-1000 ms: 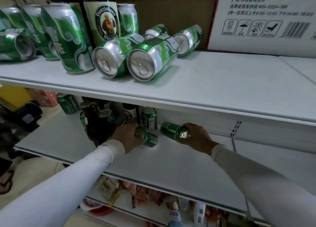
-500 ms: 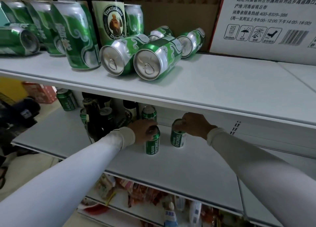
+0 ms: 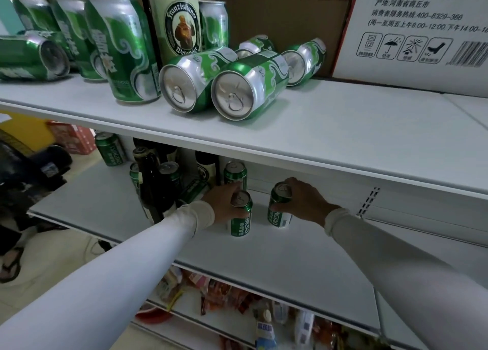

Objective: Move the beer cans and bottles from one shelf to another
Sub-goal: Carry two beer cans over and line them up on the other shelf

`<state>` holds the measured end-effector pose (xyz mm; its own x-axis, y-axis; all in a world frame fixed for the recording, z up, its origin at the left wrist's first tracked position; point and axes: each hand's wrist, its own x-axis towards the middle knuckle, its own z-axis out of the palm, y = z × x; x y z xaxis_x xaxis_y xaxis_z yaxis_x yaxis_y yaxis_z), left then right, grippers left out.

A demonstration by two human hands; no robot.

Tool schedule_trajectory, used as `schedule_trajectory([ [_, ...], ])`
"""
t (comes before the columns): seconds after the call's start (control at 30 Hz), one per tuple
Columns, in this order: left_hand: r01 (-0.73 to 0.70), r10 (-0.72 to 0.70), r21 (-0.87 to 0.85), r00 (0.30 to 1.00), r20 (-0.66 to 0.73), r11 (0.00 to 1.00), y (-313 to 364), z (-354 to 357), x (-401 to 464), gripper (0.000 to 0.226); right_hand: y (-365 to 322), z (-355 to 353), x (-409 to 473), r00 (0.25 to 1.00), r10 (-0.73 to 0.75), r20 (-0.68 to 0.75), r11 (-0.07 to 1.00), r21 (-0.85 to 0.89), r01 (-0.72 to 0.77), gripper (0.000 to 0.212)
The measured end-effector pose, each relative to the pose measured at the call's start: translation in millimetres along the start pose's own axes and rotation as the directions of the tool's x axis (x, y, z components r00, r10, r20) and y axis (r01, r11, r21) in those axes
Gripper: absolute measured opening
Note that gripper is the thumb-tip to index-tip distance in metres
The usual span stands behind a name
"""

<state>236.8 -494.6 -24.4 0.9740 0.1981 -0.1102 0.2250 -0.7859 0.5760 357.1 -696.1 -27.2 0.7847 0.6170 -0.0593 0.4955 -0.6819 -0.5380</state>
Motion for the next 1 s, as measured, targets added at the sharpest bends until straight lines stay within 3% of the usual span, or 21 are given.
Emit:
schedule_trajectory([
  [0.3,-0.022,0.023,0.03,0.999,-0.035,0.999,-7,8,-2,0.083,1,10,-7,0.995,0.066,-0.074,0.989,0.138,-0.056,0.07],
  [0.47,-0.199,0.196,0.052,0.979,0.054,0.979,2,-2,3,0.065,-3,-5,-49,0.983,0.137,-0.123,0.983,0.136,-0.12,0.067],
  [0.57,-0.346,0.341,0.044,0.935,0.095,0.937,26,-7,4,0.075,-7,-27,-88,0.946,0.235,-0.224,0.969,0.135,-0.209,0.064],
  [0.77,-0.641,0.632,-0.051,0.736,0.244,0.766,121,25,-19,0.092,-3,-77,-204,0.793,0.424,-0.437,0.896,0.078,-0.436,0.056],
  [0.9,-0.748,0.736,-0.102,0.603,0.308,0.656,207,74,-49,0.045,22,-104,-314,0.639,0.547,-0.541,0.796,0.1,-0.597,0.057],
  [1.0,-0.822,0.821,-0.174,0.474,0.319,0.542,278,119,-89,0.054,44,-123,-405,0.485,0.604,-0.632,0.701,0.132,-0.701,0.064],
])
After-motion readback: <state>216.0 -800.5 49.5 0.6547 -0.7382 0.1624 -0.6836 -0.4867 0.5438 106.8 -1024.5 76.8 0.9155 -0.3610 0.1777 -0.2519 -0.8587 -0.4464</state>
